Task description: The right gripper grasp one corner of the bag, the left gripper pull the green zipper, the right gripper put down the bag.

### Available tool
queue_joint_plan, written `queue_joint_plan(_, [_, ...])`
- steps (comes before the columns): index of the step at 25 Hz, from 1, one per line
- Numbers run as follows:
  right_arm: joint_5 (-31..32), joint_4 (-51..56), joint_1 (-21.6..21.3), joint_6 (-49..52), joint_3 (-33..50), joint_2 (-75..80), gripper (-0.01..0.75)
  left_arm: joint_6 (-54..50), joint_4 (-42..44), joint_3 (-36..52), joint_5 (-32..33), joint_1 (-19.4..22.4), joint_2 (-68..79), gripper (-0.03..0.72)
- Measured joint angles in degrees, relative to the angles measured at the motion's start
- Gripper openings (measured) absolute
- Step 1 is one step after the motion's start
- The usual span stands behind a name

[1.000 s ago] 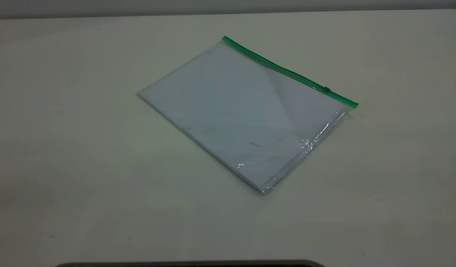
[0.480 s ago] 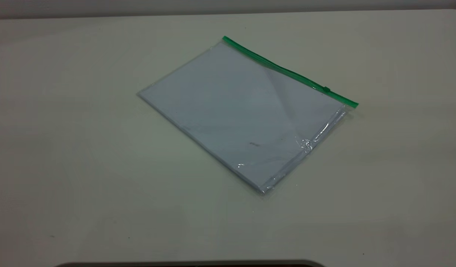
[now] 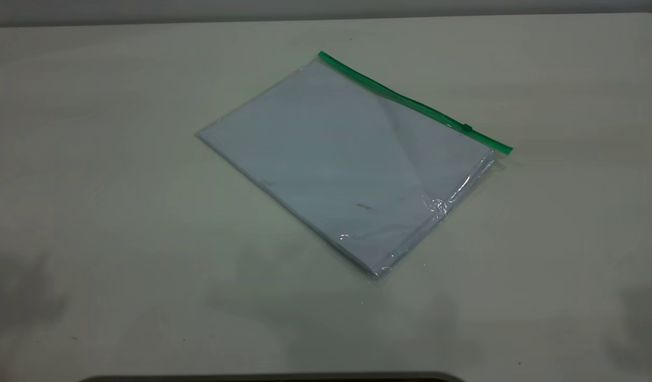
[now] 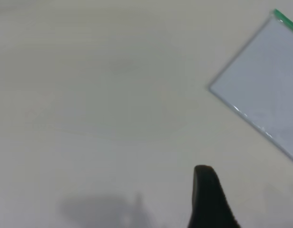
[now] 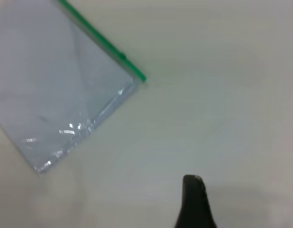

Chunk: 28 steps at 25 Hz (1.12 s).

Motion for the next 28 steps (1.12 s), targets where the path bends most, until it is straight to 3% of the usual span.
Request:
queue_joint_plan(6, [-9.4, 9.6, 0.0, -10.5, 0.0, 16.2, 0.589, 2.0, -0.6, 0.0, -9.0, 0.0, 11.0, 0.499])
queue_joint_plan(13, [-16.5, 30.8, 0.0, -32.9, -2.0, 34.0, 0.589, 2.1, -0.9, 0.0, -9.8, 0.0, 12.1, 0.499])
queue_joint_plan(22, [-17.1, 61.9, 0.0, -64.4, -3.6, 48.8, 0.589, 2.1, -1.0, 0.0, -10.3, 0.0, 12.1, 0.499])
queue_joint_plan(28, [-11.0, 79.5, 0.0, -82.9, -4.0, 56.1, 0.589, 2.1, -1.0, 0.0, -10.3, 0.0, 12.1, 0.499])
